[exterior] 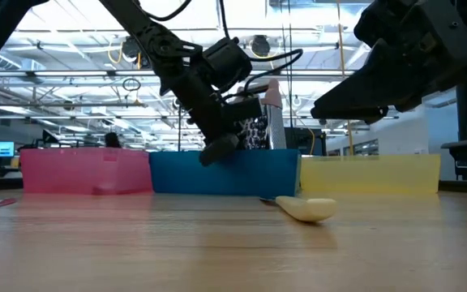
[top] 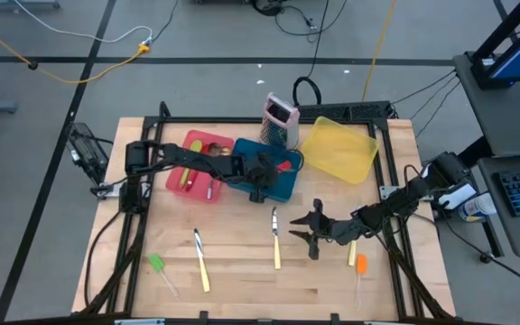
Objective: Pick & Place Kitchen Items
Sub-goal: Put the yellow spatula into the blue bin, then put the left yellow knife into the yellow bin
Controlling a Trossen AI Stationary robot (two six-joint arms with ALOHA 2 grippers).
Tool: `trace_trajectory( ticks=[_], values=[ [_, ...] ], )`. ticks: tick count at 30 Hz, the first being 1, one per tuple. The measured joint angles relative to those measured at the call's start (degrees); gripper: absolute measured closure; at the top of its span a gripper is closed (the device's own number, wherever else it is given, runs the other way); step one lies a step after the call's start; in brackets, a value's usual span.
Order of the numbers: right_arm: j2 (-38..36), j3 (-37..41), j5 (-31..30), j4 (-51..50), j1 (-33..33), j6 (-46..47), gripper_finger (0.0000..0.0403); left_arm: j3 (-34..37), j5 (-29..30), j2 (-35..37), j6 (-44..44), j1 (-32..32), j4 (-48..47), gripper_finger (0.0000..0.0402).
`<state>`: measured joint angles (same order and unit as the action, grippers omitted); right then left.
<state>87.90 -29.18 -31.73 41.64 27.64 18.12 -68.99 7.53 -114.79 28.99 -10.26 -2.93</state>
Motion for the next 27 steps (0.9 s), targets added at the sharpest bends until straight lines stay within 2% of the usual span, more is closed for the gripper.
trace_trajectory(
  ticks=[5,9,16,24,27],
  values=[
    [0.0,0.01,0.17,0.49,-1.48,-1.81,0.0277,0.16,0.59,0.82,-1.28,0.05,-0.37,0.0297],
    [0.0,0.0,0.2,0.17,-2.7,-1.88,0.0277,0.26,4.65,2.08,-6.24,0.6,-1.05,0.027],
    [0.0,-0.05,0.24,-0.28,-4.77,-1.91,0.0277,0.25,5.28,9.93,-16.17,3.02,-6.56,0.0257],
    [0.0,-0.01,0.26,0.14,-6.9,-4.45,0.0277,0.18,4.85,23.51,-35.06,9.06,-17.19,0.0256],
    [0.0,-0.01,0.28,0.11,-7.81,-5.89,0.0277,0.22,4.74,27.29,-43.87,12.29,-24.04,0.0256]
  ],
)
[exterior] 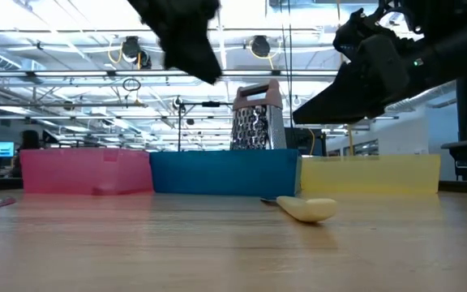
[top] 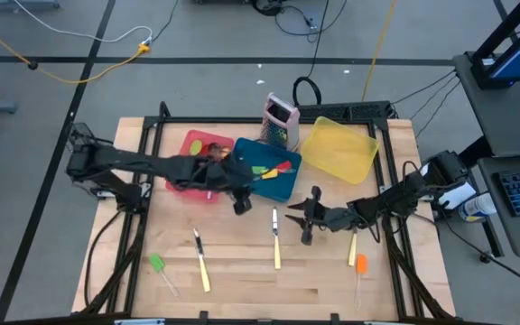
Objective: Pick & Place Kitchen Items
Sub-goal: Put the left yellow knife into the yellow bin
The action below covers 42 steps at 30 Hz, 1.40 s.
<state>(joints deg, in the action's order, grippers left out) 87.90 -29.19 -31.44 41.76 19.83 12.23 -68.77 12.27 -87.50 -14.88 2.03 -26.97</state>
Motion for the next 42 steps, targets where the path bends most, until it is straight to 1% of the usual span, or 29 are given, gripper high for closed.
trace_trajectory(
  ticks=[2,5,8,11,14,19,23,28,31,36,40,42],
  values=[
    [0.0,0.02,0.0,-0.04,-0.6,-1.36,0.0277,-0.1,0.02,1.96,-6.98,2.48,-3.64,0.0256],
    [0.0,0.0,0.07,0.07,-1.43,-4.11,0.0277,-0.02,-0.02,2.67,-16.46,6.7,-9.27,0.0256],
    [0.0,0.0,0.08,0.82,-2.2,-9.2,0.0277,0.02,-0.26,2.73,-22.15,11.26,-13.82,0.0256],
    [0.0,0.01,0.05,2.21,-3.01,-15.74,0.0277,-0.05,-0.35,1.78,-27.93,15.66,-14.68,0.0256],
    [-0.02,0.0,0.11,5.22,-3.81,-21.57,0.0277,0.02,-0.49,0.83,-36.25,19.27,-16.07,0.0256],
    [0.0,0.0,0.16,10.48,-5.42,-30.54,0.0277,-0.02,-0.45,-0.52,-55.31,24.41,-20.45,0.0256],
    [0.0,0.0,0.19,14.72,-7.05,-35.89,0.0277,-0.02,-1.23,-2.57,-70.2,28.12,-23.45,0.0256],
    [-0.02,0.0,0.37,18.05,-9.31,-40.1,0.0277,-0.01,-4.97,-7.03,-85.66,31.76,-22.67,0.0256],
    [0.0,0.0,2.98,18.55,-10.95,-41.38,0.0277,0.04,-8.71,-10.33,-93.54,33.65,-22.89,0.0256],
    [0.0,0.02,11.71,19.63,-13.81,-41.14,0.0277,0.04,-14.37,-16.06,-105.53,35.38,-22.27,0.0256],
    [0.0,0.02,16.39,19.96,-15.31,-38.5,0.0277,0.04,-17.8,-19.6,-109.17,36.13,-22.35,0.0256],
    [0.0,0.0,16.63,20.24,-15.49,-37.29,0.0277,0.02,-18.25,-20.77,-109.74,36.14,-22.28,0.0256]
  ],
)
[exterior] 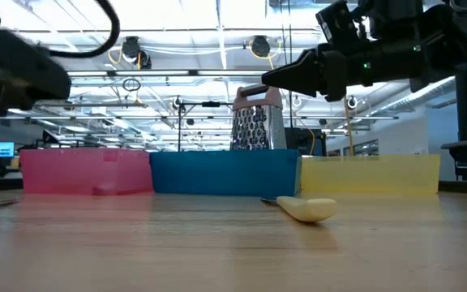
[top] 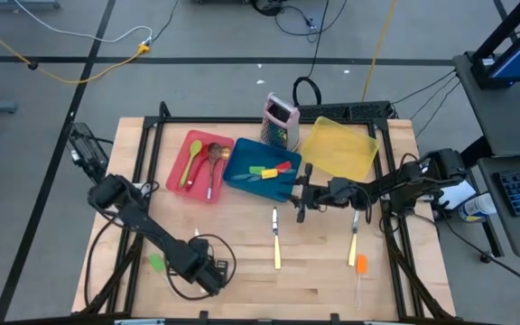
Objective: Pick & Place Kitchen Items
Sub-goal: Put the left yellow knife into the yellow bin
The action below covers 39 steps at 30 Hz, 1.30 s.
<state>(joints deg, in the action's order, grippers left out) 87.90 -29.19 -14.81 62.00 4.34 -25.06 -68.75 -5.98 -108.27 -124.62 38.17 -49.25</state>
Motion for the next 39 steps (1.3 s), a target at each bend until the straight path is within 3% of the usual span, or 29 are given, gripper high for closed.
trace_trajectory(
  ticks=[7,14,26,33,39],
  values=[
    [0.0,0.02,0.02,-0.12,-0.2,3.46,0.0277,-0.15,0.86,-0.87,2.66,-0.17,-0.55,0.0264],
    [0.0,0.02,0.09,-1.18,-0.15,6.89,0.0277,-0.22,2.07,-0.87,6.53,-0.28,-0.35,0.0359],
    [0.0,0.0,0.11,-5.63,-0.13,15.31,0.0277,0.13,13.82,4.52,19.34,-4.37,-1.01,0.0362],
    [0.0,0.0,0.18,-13.99,1.98,21.06,0.0277,0.04,24.71,11.31,33.13,-7.45,-0.32,0.0362],
    [0.0,0.02,0.19,-16.56,6.55,24.95,0.0277,0.02,27.52,14.14,46.81,-12.07,-0.08,0.0362]
  ],
)
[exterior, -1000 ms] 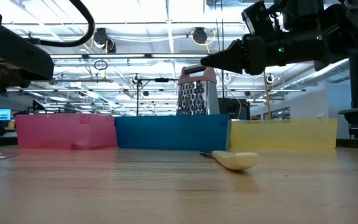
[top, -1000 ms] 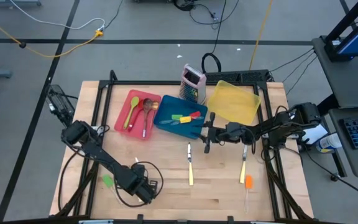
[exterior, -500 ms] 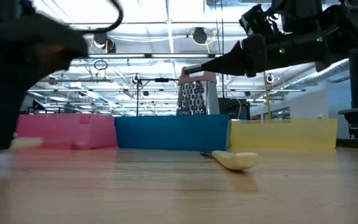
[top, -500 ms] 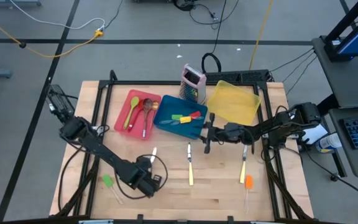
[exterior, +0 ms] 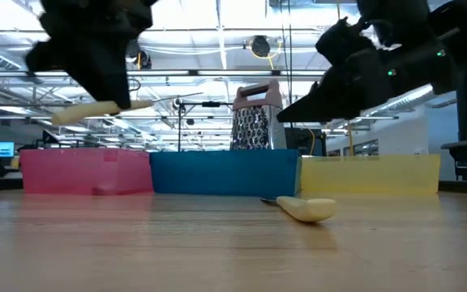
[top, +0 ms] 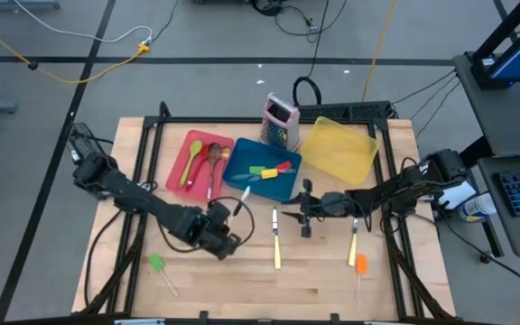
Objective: Pick & Place Kitchen Items
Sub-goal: Put the left yellow knife into the yellow bin
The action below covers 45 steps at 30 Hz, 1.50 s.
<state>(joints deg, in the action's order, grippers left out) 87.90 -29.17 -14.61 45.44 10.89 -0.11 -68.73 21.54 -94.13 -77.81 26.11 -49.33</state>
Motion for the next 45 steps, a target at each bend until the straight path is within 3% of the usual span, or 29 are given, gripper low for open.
trace_trajectory(
  ticks=[5,18,21,27,31,38,42,45],
  values=[
    [0.0,0.0,-0.01,-0.17,3.61,3.19,0.0277,0.0,-0.04,0.03,11.67,-4.05,3.84,0.0362],
    [-0.02,0.02,-1.25,-9.77,14.35,18.65,0.0277,0.0,-3.98,0.05,48.87,-13.57,28.16,0.0354],
    [-0.01,0.04,-7.71,-9.44,16.91,18.61,0.0277,0.0,-4.01,0.05,56.0,-14.86,32.57,0.0356],
    [-0.02,0.04,-26.99,-3.59,19.22,15.86,0.0277,0.0,-4.04,0.05,65.54,-15.39,40.23,0.0353],
    [-0.02,0.04,-31.89,7.01,18.57,8.62,0.0277,0.0,-5.17,0.05,70.13,-15.12,44.46,0.0352],
    [-0.02,0.04,-25.39,29.53,13.81,-5.97,0.0277,-0.04,-6.55,0.05,74.33,-14.66,47.04,0.0351],
    [-0.02,0.04,-11.51,30.86,9.8,-4.73,0.0277,-0.04,-6.77,0.05,75.23,-14.12,47.65,0.0351],
    [-0.02,0.04,-7.03,28.88,7.33,-0.63,0.0277,-0.04,-6.69,-0.26,76.14,-13.59,49.12,0.0351]
  ],
)
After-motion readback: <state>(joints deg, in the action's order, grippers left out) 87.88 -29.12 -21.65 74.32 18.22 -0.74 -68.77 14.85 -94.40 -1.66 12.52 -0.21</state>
